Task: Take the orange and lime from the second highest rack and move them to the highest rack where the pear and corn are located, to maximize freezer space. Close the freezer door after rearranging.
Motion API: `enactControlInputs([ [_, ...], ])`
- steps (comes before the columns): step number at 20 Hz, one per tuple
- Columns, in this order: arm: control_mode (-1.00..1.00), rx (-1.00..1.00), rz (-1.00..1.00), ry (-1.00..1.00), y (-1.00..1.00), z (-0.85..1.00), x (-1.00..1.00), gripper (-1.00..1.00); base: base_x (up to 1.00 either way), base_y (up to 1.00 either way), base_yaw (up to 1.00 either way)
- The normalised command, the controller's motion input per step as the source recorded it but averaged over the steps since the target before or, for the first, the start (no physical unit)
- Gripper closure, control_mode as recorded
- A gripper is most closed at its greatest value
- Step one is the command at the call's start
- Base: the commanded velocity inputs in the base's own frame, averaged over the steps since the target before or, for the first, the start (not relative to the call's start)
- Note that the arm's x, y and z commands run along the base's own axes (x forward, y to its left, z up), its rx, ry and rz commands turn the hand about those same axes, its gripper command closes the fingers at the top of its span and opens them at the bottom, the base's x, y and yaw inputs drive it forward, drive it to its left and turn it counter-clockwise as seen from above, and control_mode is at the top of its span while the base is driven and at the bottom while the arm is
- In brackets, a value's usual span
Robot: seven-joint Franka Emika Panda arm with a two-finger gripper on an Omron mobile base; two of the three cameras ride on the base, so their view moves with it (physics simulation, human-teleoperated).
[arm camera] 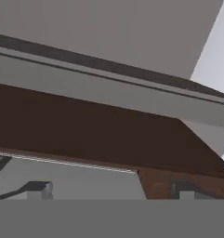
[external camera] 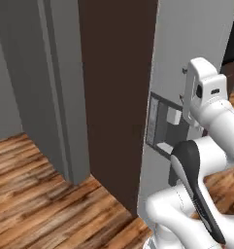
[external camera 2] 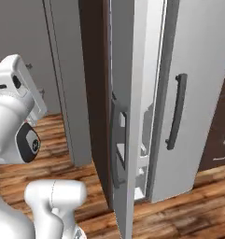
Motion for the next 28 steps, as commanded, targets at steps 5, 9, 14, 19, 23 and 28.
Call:
enactControlInputs([
  [5,1.0,0.0,0.0,0.0,0.0,0.0,0.0,-1.0,0.59,0.84,-0.97],
  [9,1.0,0.0,0.0,0.0,0.0,0.0,0.0,-1.0,0.55,0.64,-0.78],
  [14,1.0,0.0,0.0,0.0,0.0,0.0,0.0,-1.0,0.54,0.2,-0.45],
  [19,-1.0,0.15,-0.05,0.04,-0.11,0.0,0.46,-1.0,0.11,0.0,-0.05],
  [23,-1.0,0.25,0.0,0.28,-0.14,0.01,0.79,-1.0,0.0,0.0,0.0],
  [28,-1.0,0.28,0.0,0.18,-0.32,0.0,0.74,-1.0,0.0,0.0,0.0],
])
